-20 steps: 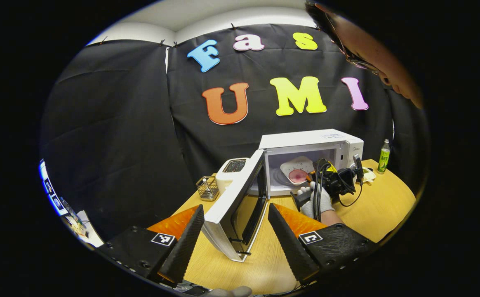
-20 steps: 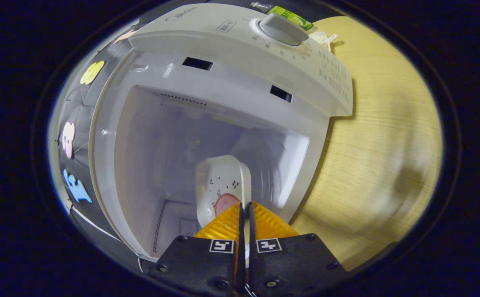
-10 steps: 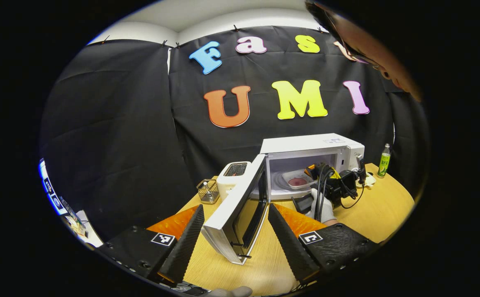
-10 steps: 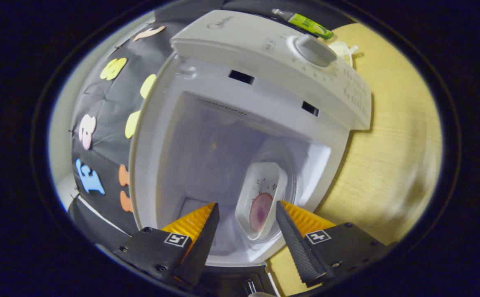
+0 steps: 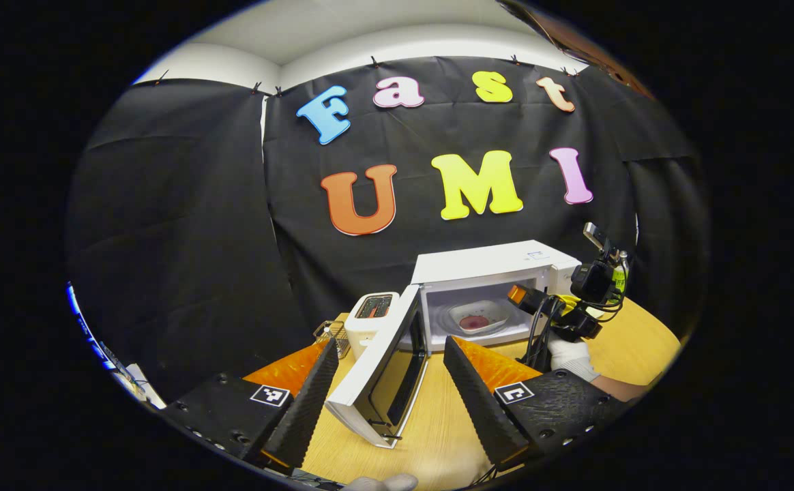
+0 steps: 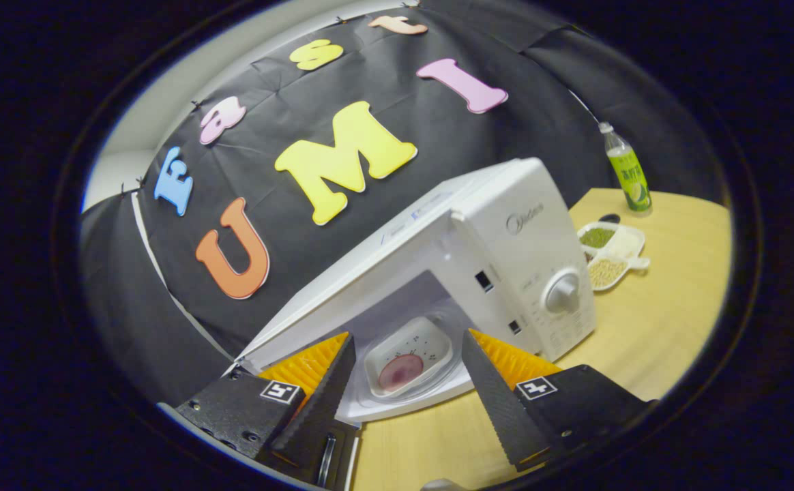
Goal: Open the microwave oven with the left hand, put the food in, and close the microwave oven.
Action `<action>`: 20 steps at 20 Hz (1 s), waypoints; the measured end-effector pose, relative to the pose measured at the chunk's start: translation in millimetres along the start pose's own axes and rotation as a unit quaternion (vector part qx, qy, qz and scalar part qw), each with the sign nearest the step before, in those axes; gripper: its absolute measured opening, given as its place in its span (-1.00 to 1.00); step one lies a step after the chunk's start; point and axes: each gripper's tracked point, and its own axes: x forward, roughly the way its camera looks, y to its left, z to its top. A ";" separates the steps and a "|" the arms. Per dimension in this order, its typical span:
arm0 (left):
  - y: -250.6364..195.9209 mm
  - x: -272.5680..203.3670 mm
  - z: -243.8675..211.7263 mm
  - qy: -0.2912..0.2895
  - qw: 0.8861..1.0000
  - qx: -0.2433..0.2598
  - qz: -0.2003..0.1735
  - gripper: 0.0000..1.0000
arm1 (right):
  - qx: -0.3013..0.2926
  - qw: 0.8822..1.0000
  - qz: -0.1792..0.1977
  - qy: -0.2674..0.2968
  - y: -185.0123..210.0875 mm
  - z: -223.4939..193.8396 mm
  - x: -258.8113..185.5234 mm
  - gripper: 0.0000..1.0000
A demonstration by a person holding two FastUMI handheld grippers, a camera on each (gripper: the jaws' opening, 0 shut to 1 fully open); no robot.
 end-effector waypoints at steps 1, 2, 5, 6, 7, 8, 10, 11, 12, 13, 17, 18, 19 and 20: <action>-3.1 -2.5 9.1 -0.008 1.000 -0.002 -0.006 0.87 | -0.022 1.000 0.007 -0.001 -3.5 13.2 -10.5 0.77; -6.8 -2.9 14.3 -0.014 1.000 -0.006 -0.012 0.87 | -0.048 0.999 0.008 0.000 -9.9 24.7 -21.4 0.77; -15.0 -2.4 30.2 -0.029 0.999 -0.011 -0.028 0.86 | -0.135 0.991 0.008 0.001 -35.9 66.0 -56.7 0.99; -14.6 -1.7 35.5 -0.038 0.999 -0.010 -0.027 0.86 | -0.164 0.986 0.008 0.001 -42.8 77.8 -71.4 0.99; -14.5 -0.9 39.3 -0.041 0.999 -0.008 -0.029 0.87 | -0.192 0.981 0.009 0.005 -50.5 86.8 -86.9 1.00; -13.0 -0.6 41.5 -0.045 0.999 -0.007 -0.029 0.86 | -0.213 0.977 0.011 0.010 -58.0 93.8 -100.9 0.99; -8.0 3.3 43.4 -0.048 0.998 -0.006 -0.029 0.87 | -0.247 0.969 0.001 0.018 -79.2 112.1 -127.1 0.99; -4.4 6.2 42.0 -0.050 0.998 -0.008 -0.027 0.86 | -0.256 0.966 -0.008 0.016 -88.3 122.1 -142.5 1.00; -1.5 9.3 40.1 -0.047 0.999 -0.008 -0.025 0.87 | -0.267 0.963 -0.017 0.014 -96.1 133.0 -155.9 1.00; 6.2 11.5 34.8 -0.045 0.999 -0.010 -0.019 0.86 | -0.274 0.961 -0.024 0.011 -103.0 142.0 -167.0 1.00; 41.4 24.1 18.1 -0.039 0.999 -0.021 0.010 0.86 | -0.283 0.958 -0.037 0.020 -109.2 156.8 -203.5 0.82; 49.5 28.1 14.0 -0.037 0.999 -0.022 0.016 0.73 | -0.280 0.959 -0.038 0.026 -108.9 156.1 -208.0 0.82; 61.0 30.7 8.0 -0.033 0.999 -0.022 0.023 0.62 | -0.281 0.958 -0.038 0.037 -109.1 153.6 -212.6 1.00; 69.6 31.8 2.2 -0.027 0.999 -0.022 0.028 0.71 | -0.286 0.957 -0.034 0.041 -107.3 153.7 -217.8 0.83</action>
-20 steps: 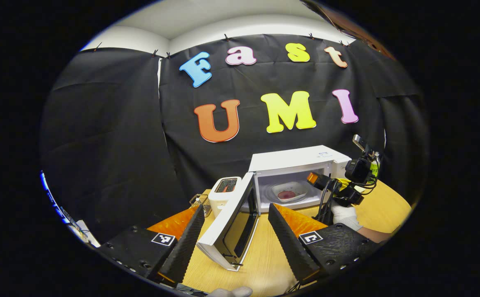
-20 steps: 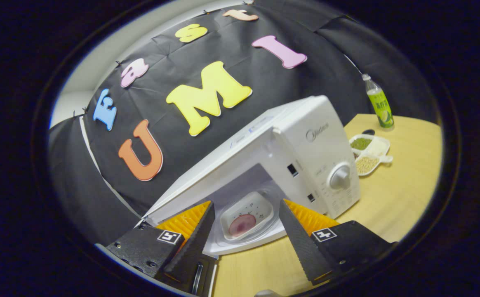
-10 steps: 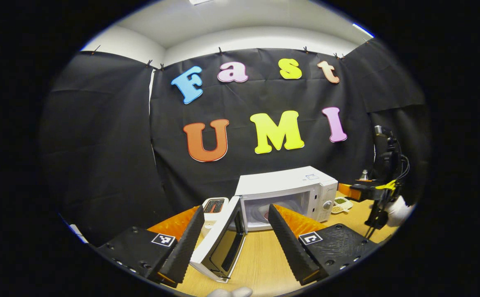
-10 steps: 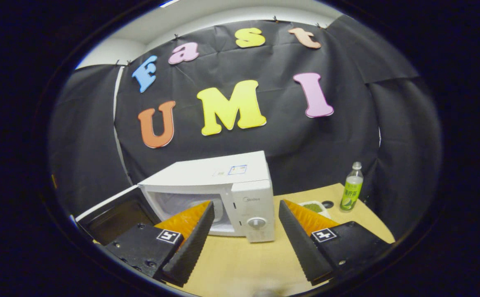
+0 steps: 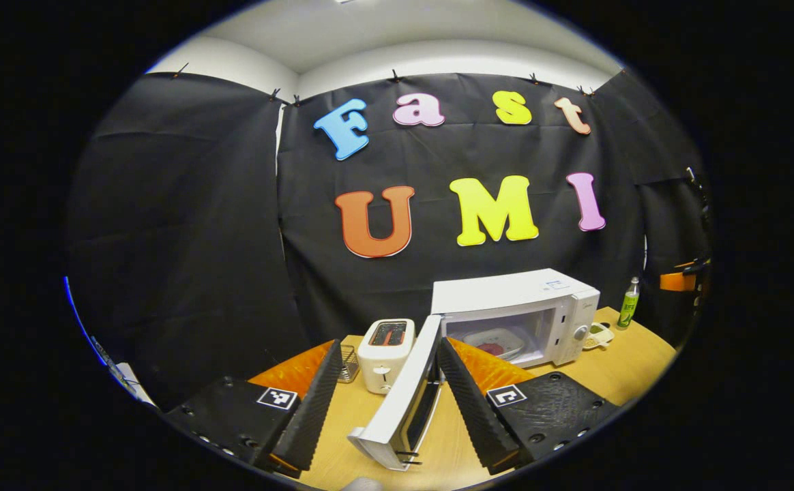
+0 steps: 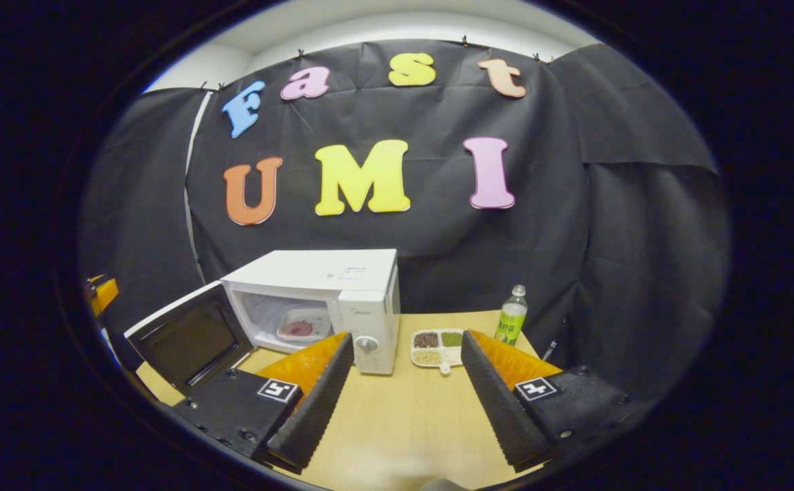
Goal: Open the microwave oven with the left hand, put the food in, and close the microwave oven.
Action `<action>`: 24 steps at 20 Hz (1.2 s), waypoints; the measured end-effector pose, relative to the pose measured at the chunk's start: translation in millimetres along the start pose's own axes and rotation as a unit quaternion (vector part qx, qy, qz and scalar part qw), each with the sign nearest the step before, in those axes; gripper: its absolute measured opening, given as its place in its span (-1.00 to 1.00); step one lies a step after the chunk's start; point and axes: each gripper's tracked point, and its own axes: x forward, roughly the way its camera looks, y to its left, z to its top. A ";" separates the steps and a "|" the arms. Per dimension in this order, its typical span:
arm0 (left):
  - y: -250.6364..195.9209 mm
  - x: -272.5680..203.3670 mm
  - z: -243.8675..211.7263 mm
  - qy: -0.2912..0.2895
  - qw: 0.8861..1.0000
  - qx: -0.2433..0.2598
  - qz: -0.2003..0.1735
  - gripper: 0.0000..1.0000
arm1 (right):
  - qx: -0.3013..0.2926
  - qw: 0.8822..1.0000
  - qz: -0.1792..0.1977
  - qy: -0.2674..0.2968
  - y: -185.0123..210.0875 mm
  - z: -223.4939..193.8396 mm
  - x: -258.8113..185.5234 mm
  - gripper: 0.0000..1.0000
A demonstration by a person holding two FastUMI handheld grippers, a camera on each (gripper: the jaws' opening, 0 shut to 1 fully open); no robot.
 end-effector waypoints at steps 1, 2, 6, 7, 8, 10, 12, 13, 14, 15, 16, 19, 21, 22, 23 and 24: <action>10.8 2.1 -1.8 -0.001 1.000 0.002 0.011 0.52 | -0.002 1.000 -0.001 -0.004 -0.9 5.4 -4.8 0.83; 18.2 3.3 -4.5 0.001 1.000 0.001 0.012 0.32 | 0.001 1.000 -0.003 -0.007 -1.7 7.6 -8.5 1.00; 29.5 7.7 -24.4 0.009 1.000 0.003 0.011 0.35 | 0.015 1.000 -0.007 0.003 -1.4 5.4 -15.9 1.00; 37.6 9.7 -29.9 0.007 1.000 0.010 0.023 -0.03 | 0.017 1.000 -0.006 0.005 -0.4 5.5 -17.6 1.00; 47.1 9.1 -37.4 0.007 0.999 0.012 0.040 -0.26 | 0.019 1.000 -0.007 0.006 -1.0 6.2 -19.0 0.83; 54.1 14.9 -58.4 0.021 0.999 0.002 0.046 -0.84 | 0.021 1.000 -0.009 0.005 -1.4 9.0 -22.7 0.83; 54.7 18.8 -80.7 0.038 0.998 0.001 0.040 -0.99 | 0.017 1.000 -0.012 0.009 -1.8 9.5 -26.1 1.00; 63.8 23.5 -91.4 0.051 0.997 0.012 0.051 -0.87 | 0.015 1.000 -0.016 0.010 -3.4 9.9 -28.4 1.00; 64.9 26.6 -103.6 0.063 0.997 0.014 0.048 -0.97 | 0.014 1.000 -0.020 0.013 -5.5 11.2 -30.6 1.00; 63.1 28.8 -109.3 0.064 0.997 0.014 0.045 -0.99 | 0.020 0.999 -0.023 0.016 -6.7 11.5 -32.9 0.83; 59.1 28.2 -114.3 0.069 0.997 0.006 0.034 -1.00 | 0.027 0.999 -0.025 0.017 -5.9 13.0 -34.9 1.00; 55.2 36.4 -134.2 0.086 0.996 0.006 0.021 -1.00 | 0.036 0.999 -0.030 0.018 -9.3 14.0 -42.3 0.83; 56.5 35.3 -141.1 0.094 0.995 0.003 0.024 -1.00 | 0.035 0.999 -0.033 0.019 -11.4 12.6 -46.8 1.00; 54.2 34.4 -144.0 0.099 0.995 -0.005 0.019 -1.00 | 0.034 0.999 -0.034 0.020 -13.0 11.3 -48.4 0.83; 47.1 36.1 -147.9 0.102 0.995 -0.009 0.012 -1.00 | 0.035 0.998 -0.037 0.022 -15.2 9.9 -50.3 1.00; 41.0 35.3 -149.6 0.104 0.994 -0.007 0.006 -1.00 | 0.037 0.998 -0.038 0.024 -17.5 8.9 -51.5 1.00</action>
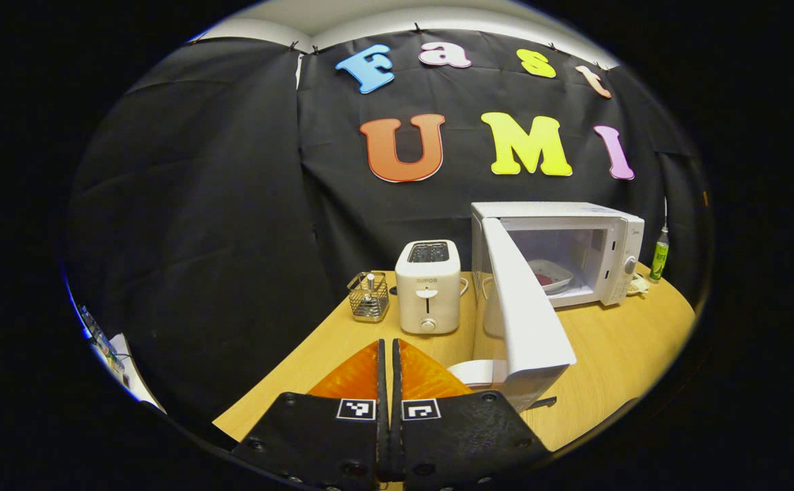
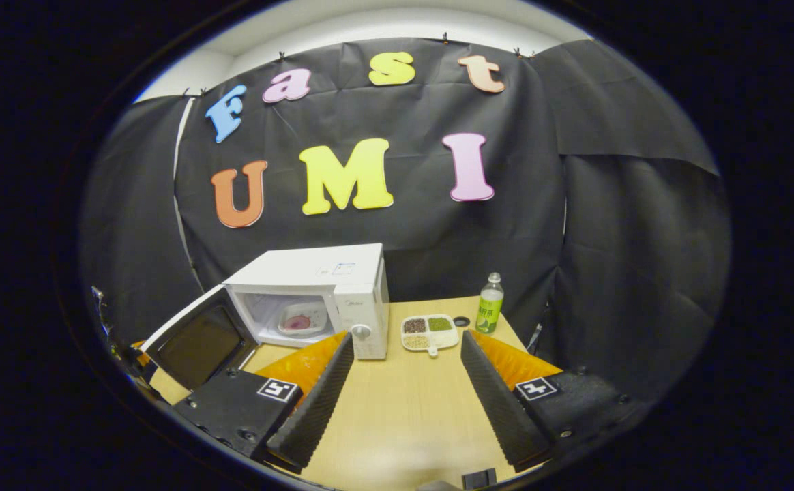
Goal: Open the microwave oven with the left hand, put the food in, and close the microwave oven.
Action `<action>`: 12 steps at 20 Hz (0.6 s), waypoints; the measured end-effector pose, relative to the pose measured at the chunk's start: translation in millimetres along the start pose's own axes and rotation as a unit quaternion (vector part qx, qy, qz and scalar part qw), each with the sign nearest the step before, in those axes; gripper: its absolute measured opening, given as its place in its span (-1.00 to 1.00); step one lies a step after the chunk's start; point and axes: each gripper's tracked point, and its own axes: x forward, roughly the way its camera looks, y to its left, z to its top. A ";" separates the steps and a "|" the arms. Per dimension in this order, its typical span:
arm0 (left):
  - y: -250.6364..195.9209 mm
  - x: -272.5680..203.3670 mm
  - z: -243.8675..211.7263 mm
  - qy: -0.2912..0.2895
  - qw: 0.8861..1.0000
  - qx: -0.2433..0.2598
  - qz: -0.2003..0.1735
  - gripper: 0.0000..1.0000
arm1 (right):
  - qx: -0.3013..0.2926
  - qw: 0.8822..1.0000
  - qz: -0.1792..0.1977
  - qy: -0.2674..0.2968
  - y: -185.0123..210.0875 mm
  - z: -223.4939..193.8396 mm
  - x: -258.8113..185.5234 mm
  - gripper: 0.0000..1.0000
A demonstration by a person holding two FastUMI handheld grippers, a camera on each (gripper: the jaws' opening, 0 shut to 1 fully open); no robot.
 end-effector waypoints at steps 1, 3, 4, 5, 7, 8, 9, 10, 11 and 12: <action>-4.8 -0.3 -1.4 -0.001 1.000 0.007 -0.005 -1.00 | 0.003 1.000 -0.001 0.001 -1.3 -1.0 -1.4 0.83; -18.7 -5.6 3.0 -0.010 1.000 0.020 -0.017 -1.00 | 0.007 1.000 -0.001 0.002 -4.9 -1.0 -3.0 1.00; -26.9 -6.3 3.7 -0.011 0.999 0.021 -0.027 -1.00 | 0.006 1.000 -0.002 0.003 -7.3 -0.9 -3.2 1.00; -38.2 -8.1 2.8 -0.011 0.999 0.019 -0.038 -1.00 | 0.007 1.000 -0.003 0.005 -10.1 0.0 -4.7 0.83; -62.1 -10.8 4.3 -0.017 0.998 0.020 -0.059 -1.00 | 0.011 1.000 -0.002 0.004 -12.4 3.2 -7.2 0.83; -74.1 -12.1 5.1 -0.018 0.997 0.023 -0.066 -1.00 | 0.011 1.000 -0.002 0.005 -14.1 1.3 -8.1 1.00; -86.5 -12.6 4.7 -0.020 0.997 0.025 -0.075 -1.00 | 0.010 1.000 -0.001 0.005 -15.6 2.6 -9.6 0.83; -99.8 -13.5 4.5 -0.020 0.996 0.025 -0.085 -1.00 | 0.009 1.000 0.000 0.005 -18.1 3.0 -9.9 0.83; -111.6 -16.5 4.5 -0.023 0.995 0.023 -0.096 -1.00 | 0.009 1.000 0.001 0.004 -19.6 5.3 -10.5 1.00; -125.2 -18.6 5.5 -0.024 0.994 0.021 -0.109 -1.00 | 0.009 1.000 0.001 0.003 -21.7 7.5 -12.3 0.83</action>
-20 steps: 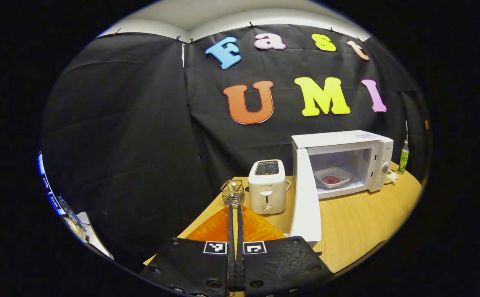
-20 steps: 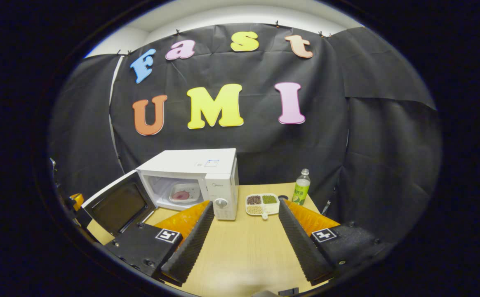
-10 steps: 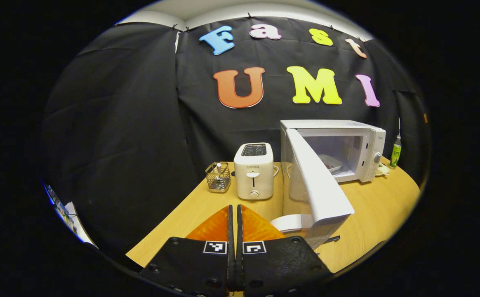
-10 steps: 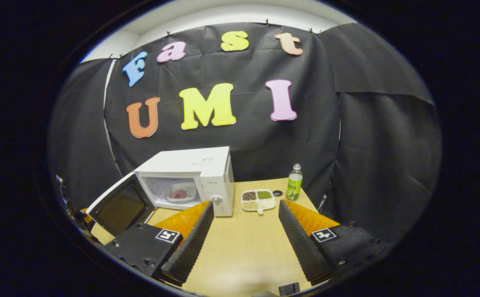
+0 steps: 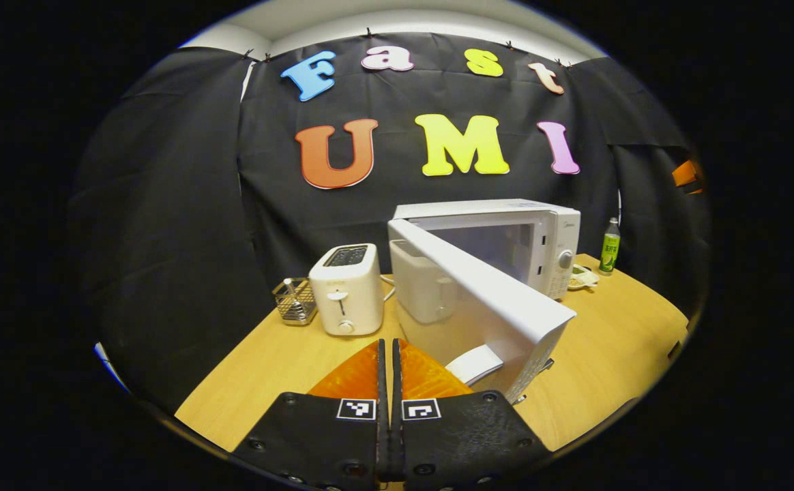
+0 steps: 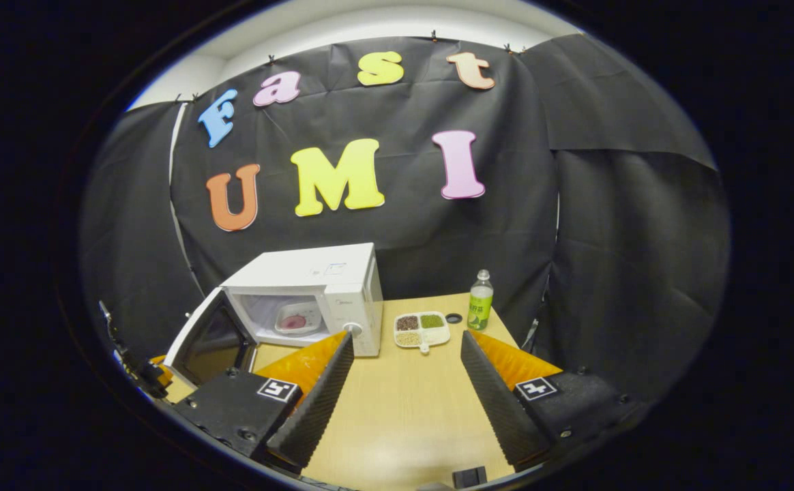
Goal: Open the microwave oven with the left hand, put the food in, and close the microwave oven.
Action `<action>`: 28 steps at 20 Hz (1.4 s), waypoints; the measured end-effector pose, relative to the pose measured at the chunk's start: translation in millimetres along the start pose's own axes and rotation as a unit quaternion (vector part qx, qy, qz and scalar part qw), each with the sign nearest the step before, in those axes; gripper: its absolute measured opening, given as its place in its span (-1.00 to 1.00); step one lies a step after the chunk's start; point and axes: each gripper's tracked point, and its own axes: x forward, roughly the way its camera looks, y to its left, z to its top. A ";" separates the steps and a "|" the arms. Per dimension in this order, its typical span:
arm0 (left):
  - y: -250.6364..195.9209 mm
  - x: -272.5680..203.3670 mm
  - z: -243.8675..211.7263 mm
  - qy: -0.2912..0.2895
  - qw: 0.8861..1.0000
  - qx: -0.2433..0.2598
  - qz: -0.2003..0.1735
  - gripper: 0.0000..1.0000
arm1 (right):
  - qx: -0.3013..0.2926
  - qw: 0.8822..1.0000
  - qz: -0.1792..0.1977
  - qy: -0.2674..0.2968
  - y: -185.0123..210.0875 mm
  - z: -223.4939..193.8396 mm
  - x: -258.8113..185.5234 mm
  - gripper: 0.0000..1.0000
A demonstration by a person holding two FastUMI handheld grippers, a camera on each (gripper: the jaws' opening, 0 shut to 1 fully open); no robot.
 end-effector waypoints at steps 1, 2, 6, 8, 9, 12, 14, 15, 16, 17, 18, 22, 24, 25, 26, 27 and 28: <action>-14.6 1.9 2.0 -0.002 1.000 -0.001 -0.013 -1.00 | 0.000 1.000 0.001 -0.001 -3.0 3.1 -1.2 0.83; -28.6 3.1 4.1 -0.004 1.000 0.001 -0.025 -1.00 | -0.001 1.000 0.000 -0.004 -5.3 5.4 -2.4 1.00; -77.1 14.0 9.1 -0.005 0.998 0.012 -0.063 -1.00 | -0.002 1.000 -0.004 -0.014 -16.9 17.1 -3.9 0.83; -99.0 20.3 12.6 -0.008 0.997 0.015 -0.079 -1.00 | -0.007 1.000 -0.004 -0.019 -20.2 22.5 -2.8 1.00; -108.5 24.8 13.4 -0.008 0.996 0.015 -0.085 -1.00 | -0.008 1.000 -0.002 -0.019 -21.0 24.1 -2.8 0.83; -136.1 41.4 21.1 -0.013 0.994 0.014 -0.105 -1.00 | -0.009 1.000 0.002 -0.018 -23.4 28.1 -1.4 0.83; -151.4 53.8 23.3 -0.012 0.993 0.014 -0.115 -1.00 | -0.011 1.000 0.003 -0.015 -26.6 28.5 -0.3 0.83; -158.0 60.5 25.2 -0.012 0.993 0.015 -0.119 -1.00 | -0.010 1.000 0.003 -0.013 -28.4 30.3 0.3 1.00; -164.7 67.1 27.6 -0.012 0.992 0.015 -0.124 -1.00 | -0.009 1.000 0.003 -0.014 -31.1 31.2 2.4 1.00; -171.5 74.1 28.8 -0.012 0.991 0.014 -0.129 -1.00 | -0.009 1.000 0.000 -0.013 -34.2 32.8 2.8 1.00; -177.0 80.7 30.5 -0.013 0.991 0.013 -0.133 -1.00 | -0.009 1.000 -0.001 -0.013 -37.5 32.9 4.2 0.83; -196.2 111.2 36.0 -0.012 0.990 0.009 -0.142 -1.00 | -0.010 1.000 -0.012 -0.008 -49.0 35.9 12.5 0.83; -203.6 122.8 38.0 -0.013 0.989 0.007 -0.147 -1.00 | -0.009 1.000 -0.015 -0.008 -53.9 38.7 17.5 0.83; -208.4 129.9 38.9 -0.013 0.989 0.009 -0.148 -1.00 | -0.011 1.000 -0.018 -0.006 -57.2 39.8 19.6 0.83; -211.2 136.9 40.6 -0.014 0.989 0.012 -0.148 -1.00 | -0.010 1.000 -0.021 -0.007 -60.6 41.0 22.4 0.83; -215.1 142.9 42.3 -0.015 0.989 0.010 -0.148 -1.00 | -0.007 1.000 -0.022 -0.007 -61.8 42.6 24.9 1.00; -219.4 150.1 43.1 -0.014 0.989 0.004 -0.149 -1.00 | -0.005 1.000 -0.025 -0.006 -63.3 43.1 27.5 1.00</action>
